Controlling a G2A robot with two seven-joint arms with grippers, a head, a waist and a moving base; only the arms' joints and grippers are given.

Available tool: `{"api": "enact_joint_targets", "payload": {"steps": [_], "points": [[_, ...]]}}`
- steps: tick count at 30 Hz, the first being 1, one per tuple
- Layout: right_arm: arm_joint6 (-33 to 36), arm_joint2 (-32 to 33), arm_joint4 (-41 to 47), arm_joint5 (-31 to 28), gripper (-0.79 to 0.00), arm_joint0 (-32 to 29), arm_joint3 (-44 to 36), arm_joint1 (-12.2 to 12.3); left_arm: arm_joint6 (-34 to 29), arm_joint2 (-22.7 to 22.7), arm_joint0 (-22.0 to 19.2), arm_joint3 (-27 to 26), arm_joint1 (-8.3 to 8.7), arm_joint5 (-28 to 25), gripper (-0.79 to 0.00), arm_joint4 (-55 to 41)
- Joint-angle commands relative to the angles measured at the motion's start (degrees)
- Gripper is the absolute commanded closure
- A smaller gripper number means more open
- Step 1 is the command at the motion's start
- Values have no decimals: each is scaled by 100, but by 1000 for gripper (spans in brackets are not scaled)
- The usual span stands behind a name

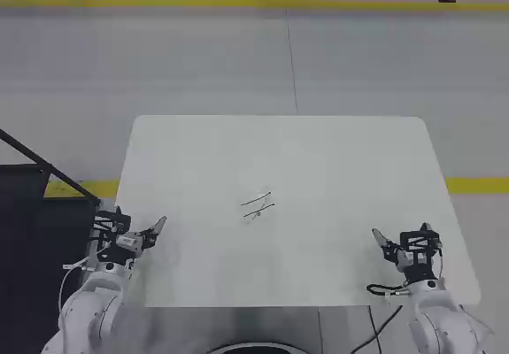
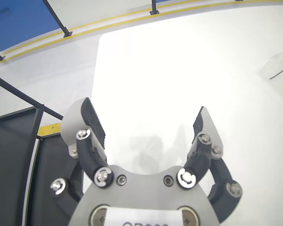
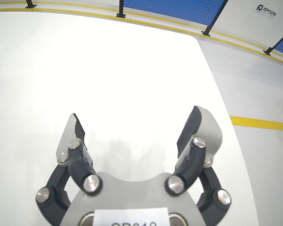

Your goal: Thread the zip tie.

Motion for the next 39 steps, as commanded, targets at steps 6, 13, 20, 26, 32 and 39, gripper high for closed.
{"api": "enact_joint_targets", "payload": {"steps": [6, 13, 20, 26, 32, 39], "points": [[0, 0, 0, 0, -784, 0, 0, 0, 0, 0, 0, 0, 0, 0, -785, 0], [0, 0, 0, 0, -784, 0, 0, 0, 0, 0, 0, 0, 0, 0, -784, 0], [8, -12, -6, -32, -785, 0, -5, 0, 24, 15, -13, -13, -3, -90, -785, -76], [-138, 45, 476, -1692, -785, 30, -185, 62, 139, -167, -53, 73, 27, -1356, -785, -973], [393, -36, 840, -2476, -785, 305, -331, 95, -278, -290, -250, 145, 57, -2133, -785, -1704], [1430, -909, 1117, -2700, -785, 1061, -433, 43, -1002, -298, -571, 281, 100, -3053, -785, -2784]]}}
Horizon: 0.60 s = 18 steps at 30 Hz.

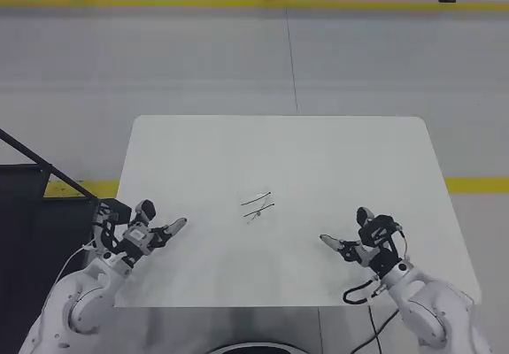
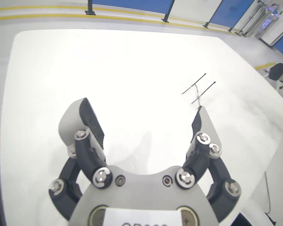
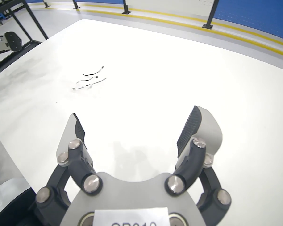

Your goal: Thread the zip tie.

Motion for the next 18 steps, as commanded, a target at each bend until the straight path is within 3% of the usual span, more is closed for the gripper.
{"api": "enact_joint_targets", "payload": {"steps": [1, 6, 8, 18], "points": [[229, -266, 250, -138, -785, 254, 34, -21, -212, -30, -86, 13, 14, -115, -785, -232], [995, -627, 1216, -346, -785, 837, 329, -60, -501, -73, -175, -43, 26, 112, -785, -433], [995, -627, 1216, -346, -785, 837, 329, -60, -567, -144, -166, -69, 33, 319, -785, -342], [1006, -628, 1201, -325, -785, 836, 343, -59, -567, -144, -166, -69, 33, 319, -785, -342]]}}
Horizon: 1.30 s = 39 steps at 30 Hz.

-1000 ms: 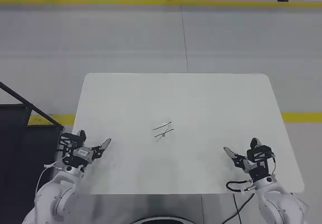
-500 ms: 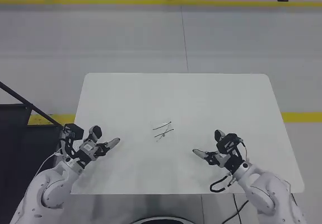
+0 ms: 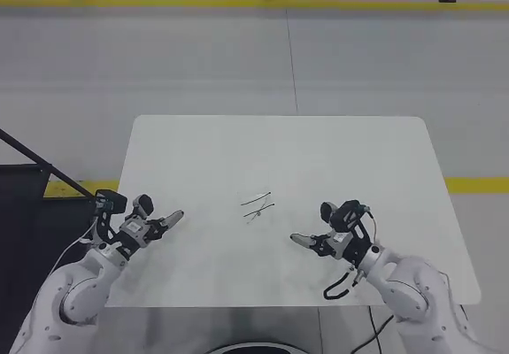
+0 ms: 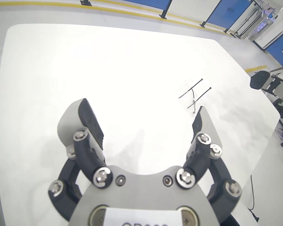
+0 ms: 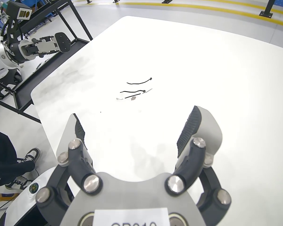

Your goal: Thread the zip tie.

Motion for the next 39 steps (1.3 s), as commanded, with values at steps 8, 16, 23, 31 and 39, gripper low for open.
{"api": "enact_joint_targets", "payload": {"steps": [8, 16, 23, 31, 39], "points": [[1286, -637, 883, 119, -785, 956, 607, -70, -622, 296, -343, 246, -3, -286, -785, -1136], [2338, -1155, 2446, 634, -785, 1993, 1506, -205, -2053, 370, -811, 814, 76, -729, -785, -2866], [2428, -1213, 2904, 864, -785, 2235, 1856, -244, -2780, 375, -1033, 1113, 136, -821, -785, -3659], [2259, -1231, 2847, 1163, -785, 2215, 1885, -256, -2714, 448, -993, 1047, 127, -779, -785, -3875], [3004, -1584, 3589, 1559, -785, 2969, 2645, -371, -2969, 428, -1011, 1059, 177, -624, -785, -4303]]}}
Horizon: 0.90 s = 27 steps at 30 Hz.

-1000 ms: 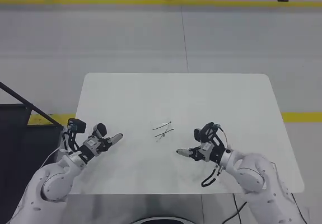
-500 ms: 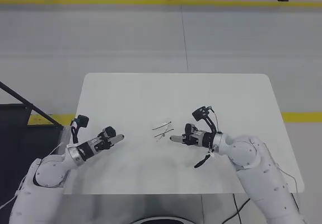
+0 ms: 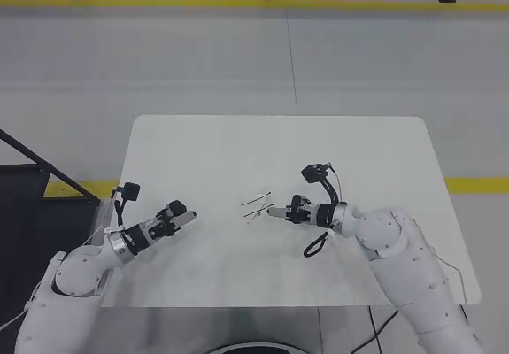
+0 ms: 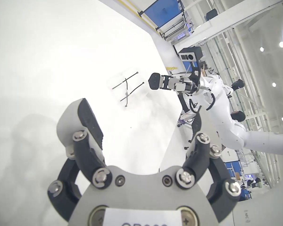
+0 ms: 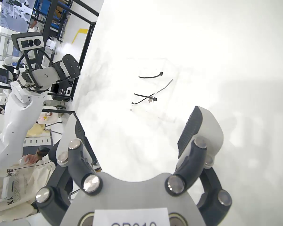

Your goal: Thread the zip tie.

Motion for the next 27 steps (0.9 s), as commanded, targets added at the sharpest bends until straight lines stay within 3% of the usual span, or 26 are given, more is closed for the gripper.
{"api": "enact_joint_targets", "payload": {"steps": [1, 4, 7, 11, 12, 14, 27], "points": [[112, -80, 86, 67, -773, 211, 238, -27, 16, -4, 2, 0, 3, 17, -785, 12], [87, -191, 170, 168, -613, 417, 488, -72, 16, -4, 2, 0, 3, 17, -785, 12], [266, -297, 243, 231, -579, 608, 712, -103, 16, -4, 2, 0, 3, 17, -785, 12], [425, -454, 302, 301, -453, 847, 949, -152, 16, -4, 2, 0, 3, 17, -785, 12], [414, -487, 314, 303, -357, 887, 994, -165, 16, -4, 2, 0, 3, 17, -785, 12], [414, -541, 330, 299, -289, 949, 1066, -183, 16, -4, 2, 0, 3, 17, -785, 12], [574, -778, 462, 434, -305, 1262, 1453, -269, 16, -4, 2, 0, 3, 17, -785, 12]]}}
